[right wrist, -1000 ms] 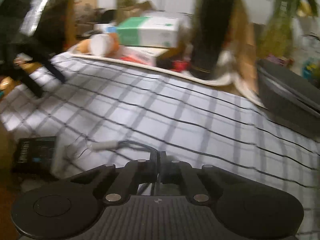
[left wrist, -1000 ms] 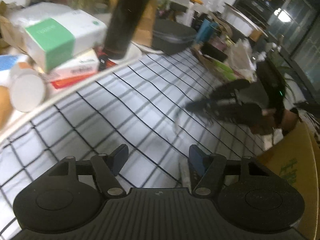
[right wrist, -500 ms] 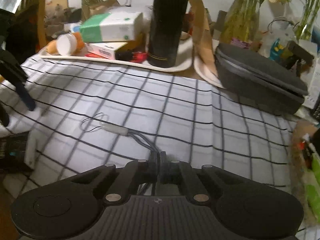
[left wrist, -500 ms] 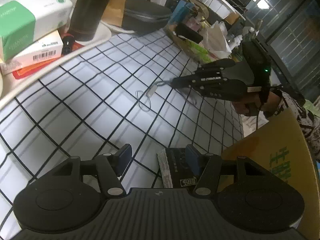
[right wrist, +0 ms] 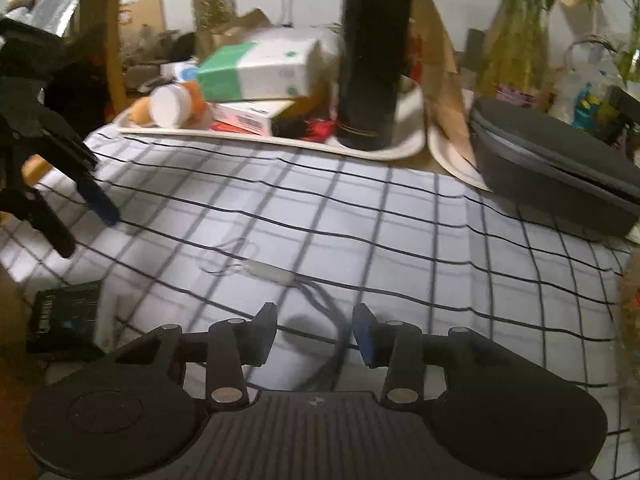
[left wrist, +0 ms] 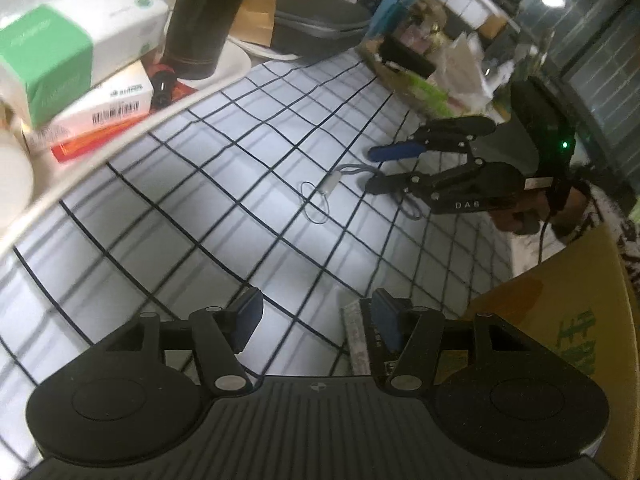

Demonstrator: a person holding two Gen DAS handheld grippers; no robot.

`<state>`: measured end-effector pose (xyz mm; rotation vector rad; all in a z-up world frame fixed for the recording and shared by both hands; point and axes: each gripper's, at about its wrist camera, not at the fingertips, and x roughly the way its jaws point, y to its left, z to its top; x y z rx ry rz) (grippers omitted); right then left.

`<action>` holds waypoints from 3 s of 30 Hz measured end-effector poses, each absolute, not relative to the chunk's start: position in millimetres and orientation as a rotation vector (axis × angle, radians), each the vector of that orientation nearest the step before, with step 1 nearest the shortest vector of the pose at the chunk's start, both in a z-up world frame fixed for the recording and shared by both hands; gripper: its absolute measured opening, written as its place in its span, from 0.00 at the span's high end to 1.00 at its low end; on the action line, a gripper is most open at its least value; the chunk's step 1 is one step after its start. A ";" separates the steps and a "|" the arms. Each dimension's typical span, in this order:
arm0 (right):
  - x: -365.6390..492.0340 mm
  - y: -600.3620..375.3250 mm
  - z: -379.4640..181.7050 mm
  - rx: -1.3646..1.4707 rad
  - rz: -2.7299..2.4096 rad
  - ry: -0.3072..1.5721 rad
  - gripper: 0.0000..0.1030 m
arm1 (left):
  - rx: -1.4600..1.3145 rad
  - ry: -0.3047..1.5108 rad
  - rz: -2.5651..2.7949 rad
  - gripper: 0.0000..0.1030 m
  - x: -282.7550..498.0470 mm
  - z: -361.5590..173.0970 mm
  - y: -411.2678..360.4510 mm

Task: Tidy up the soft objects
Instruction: 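Grasp the white cable with the right tool while the left tool grasps the black packet, then lift and carry the cable and packet toward the box with both tools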

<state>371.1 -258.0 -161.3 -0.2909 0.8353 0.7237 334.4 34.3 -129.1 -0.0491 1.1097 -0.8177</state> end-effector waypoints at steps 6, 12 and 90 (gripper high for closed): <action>376.3 -254.2 -166.3 -0.316 0.707 0.861 0.71 | 0.197 1.224 -0.728 0.27 346.7 -93.6 -1.0; 371.4 -251.9 -166.7 -0.342 0.725 0.856 0.94 | 0.203 1.336 -0.706 0.22 359.9 -73.0 -39.1; 171.4 -288.0 63.6 -0.198 0.657 0.454 0.96 | 0.039 0.831 -0.520 0.56 195.4 72.8 -19.4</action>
